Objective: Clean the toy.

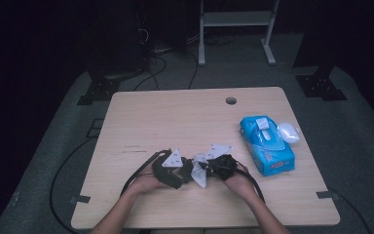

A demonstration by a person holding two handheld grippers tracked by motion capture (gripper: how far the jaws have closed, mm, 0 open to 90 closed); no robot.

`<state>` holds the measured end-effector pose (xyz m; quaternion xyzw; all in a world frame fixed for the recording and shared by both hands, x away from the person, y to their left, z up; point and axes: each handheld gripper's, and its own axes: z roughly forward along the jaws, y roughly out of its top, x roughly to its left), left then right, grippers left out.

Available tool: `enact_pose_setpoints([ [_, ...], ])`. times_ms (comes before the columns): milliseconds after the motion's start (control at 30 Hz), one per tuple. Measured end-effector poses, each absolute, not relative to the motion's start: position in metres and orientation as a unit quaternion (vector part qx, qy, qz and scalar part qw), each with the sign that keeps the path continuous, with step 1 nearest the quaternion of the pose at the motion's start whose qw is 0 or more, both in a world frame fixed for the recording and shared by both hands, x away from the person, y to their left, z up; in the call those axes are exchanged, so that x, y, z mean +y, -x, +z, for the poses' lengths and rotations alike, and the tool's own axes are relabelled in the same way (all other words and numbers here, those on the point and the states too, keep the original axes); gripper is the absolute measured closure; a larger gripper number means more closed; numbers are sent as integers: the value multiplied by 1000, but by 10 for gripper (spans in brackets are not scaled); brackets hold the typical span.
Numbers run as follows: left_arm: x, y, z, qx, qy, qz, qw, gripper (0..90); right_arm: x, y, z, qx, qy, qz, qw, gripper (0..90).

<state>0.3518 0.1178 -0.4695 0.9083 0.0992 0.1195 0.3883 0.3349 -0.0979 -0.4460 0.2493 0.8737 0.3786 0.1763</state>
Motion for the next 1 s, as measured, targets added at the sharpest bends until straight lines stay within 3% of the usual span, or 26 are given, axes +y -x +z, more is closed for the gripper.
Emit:
enact_pose_setpoints([
  [833,119,-352,-469,95,-909,115,389,241,-86,-351,-446,863,-275,384,181,798],
  [1000,119,-353,-469,99,-907,109,395,241,-105,-356,-445,857,-294,380,187,798],
])
